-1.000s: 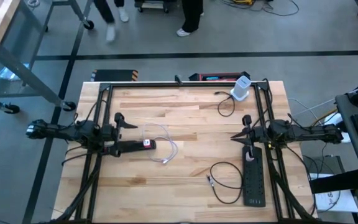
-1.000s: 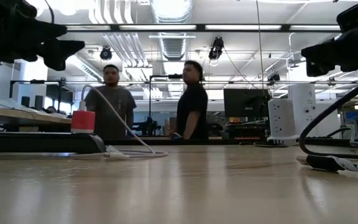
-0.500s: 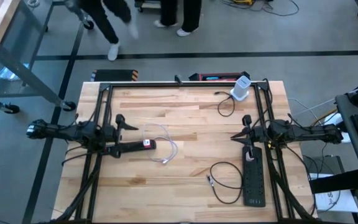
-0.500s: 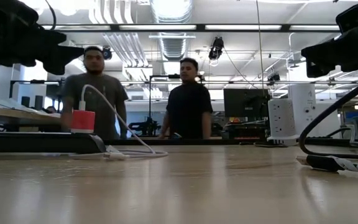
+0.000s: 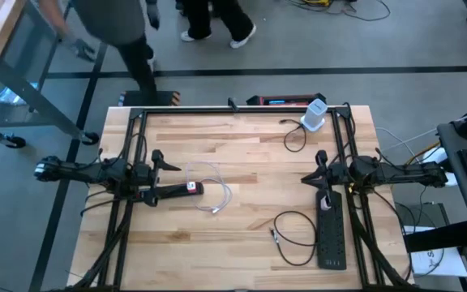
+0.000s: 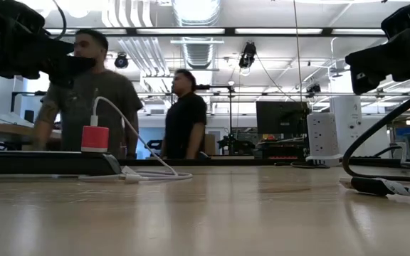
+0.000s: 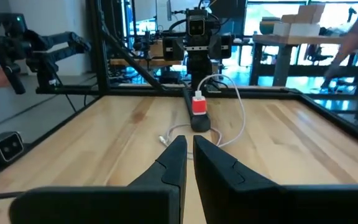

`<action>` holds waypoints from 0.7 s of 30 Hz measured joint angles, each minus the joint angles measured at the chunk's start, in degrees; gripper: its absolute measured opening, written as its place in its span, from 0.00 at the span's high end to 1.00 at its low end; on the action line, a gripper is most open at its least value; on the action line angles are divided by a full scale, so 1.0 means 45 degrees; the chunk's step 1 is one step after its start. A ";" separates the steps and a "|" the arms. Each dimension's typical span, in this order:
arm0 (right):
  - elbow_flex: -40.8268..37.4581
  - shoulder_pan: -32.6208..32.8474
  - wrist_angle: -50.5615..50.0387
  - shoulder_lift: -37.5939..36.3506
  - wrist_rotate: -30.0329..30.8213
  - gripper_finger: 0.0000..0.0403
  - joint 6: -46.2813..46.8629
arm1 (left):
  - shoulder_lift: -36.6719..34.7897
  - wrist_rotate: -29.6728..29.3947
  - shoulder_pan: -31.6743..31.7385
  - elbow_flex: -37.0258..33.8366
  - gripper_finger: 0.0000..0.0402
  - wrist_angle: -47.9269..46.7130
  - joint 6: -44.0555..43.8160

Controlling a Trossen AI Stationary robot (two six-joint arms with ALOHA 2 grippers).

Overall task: Insert USB
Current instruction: Return to Home Position

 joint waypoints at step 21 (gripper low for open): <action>0.0000 -0.0002 0.0069 0.0000 0.0029 0.95 -0.0493 | 0.1054 0.0005 0.0000 0.0002 0.29 0.0015 -0.0005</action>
